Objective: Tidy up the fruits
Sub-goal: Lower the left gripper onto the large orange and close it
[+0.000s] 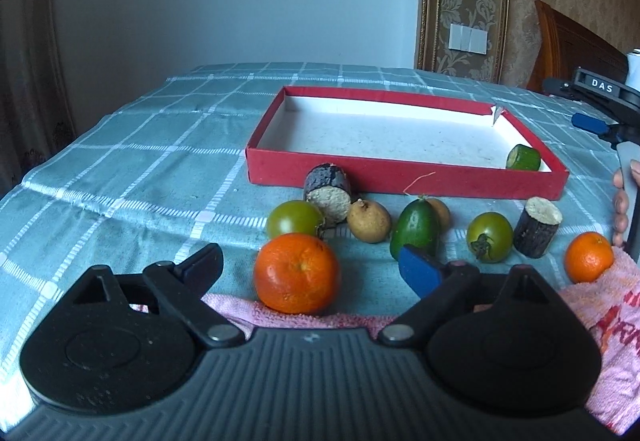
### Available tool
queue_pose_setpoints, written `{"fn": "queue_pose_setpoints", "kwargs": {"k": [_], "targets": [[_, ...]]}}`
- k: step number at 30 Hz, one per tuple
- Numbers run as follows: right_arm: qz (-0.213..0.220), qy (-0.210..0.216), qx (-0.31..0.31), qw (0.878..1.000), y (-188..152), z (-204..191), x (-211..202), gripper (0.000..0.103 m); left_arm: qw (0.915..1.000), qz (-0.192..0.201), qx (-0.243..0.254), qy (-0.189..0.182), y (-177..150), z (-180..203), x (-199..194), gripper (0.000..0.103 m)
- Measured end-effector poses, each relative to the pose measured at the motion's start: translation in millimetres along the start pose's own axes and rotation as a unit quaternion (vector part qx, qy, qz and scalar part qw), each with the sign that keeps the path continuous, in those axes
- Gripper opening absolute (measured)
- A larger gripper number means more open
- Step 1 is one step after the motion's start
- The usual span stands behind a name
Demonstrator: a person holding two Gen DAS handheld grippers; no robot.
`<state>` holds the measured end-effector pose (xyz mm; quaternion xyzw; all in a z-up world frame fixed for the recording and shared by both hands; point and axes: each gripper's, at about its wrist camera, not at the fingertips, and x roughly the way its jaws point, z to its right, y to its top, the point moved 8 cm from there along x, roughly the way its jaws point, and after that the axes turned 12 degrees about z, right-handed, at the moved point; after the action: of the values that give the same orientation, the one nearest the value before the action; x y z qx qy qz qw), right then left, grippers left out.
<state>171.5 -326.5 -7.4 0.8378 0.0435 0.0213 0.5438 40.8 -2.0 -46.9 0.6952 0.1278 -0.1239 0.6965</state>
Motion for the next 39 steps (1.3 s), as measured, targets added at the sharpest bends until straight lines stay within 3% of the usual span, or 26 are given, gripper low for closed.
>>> {"fn": "queue_pose_setpoints", "kwargs": {"k": [9, 29, 36, 39], "targets": [[0.006, -0.001, -0.004, 1.000, 1.2, -0.4, -2.9, 0.086, 0.9990, -0.040, -0.001, 0.021, -7.2, -3.5, 9.8, 0.094], [0.007, -0.002, -0.004, 1.000, 1.1, -0.2, -2.2, 0.086, 0.9989, -0.038, 0.009, 0.027, -7.4, 0.5, 9.9, 0.090], [0.007, -0.005, -0.003, 1.000, 0.5, 0.7, -3.1, 0.086, 0.9991, -0.037, 0.008, 0.020, -3.0, -0.4, 8.2, 0.064], [0.007, -0.004, -0.003, 1.000, 0.7, 0.6, -3.0, 0.086, 0.9992, -0.039, 0.003, 0.011, -1.8, -1.3, 7.6, 0.045]]}}
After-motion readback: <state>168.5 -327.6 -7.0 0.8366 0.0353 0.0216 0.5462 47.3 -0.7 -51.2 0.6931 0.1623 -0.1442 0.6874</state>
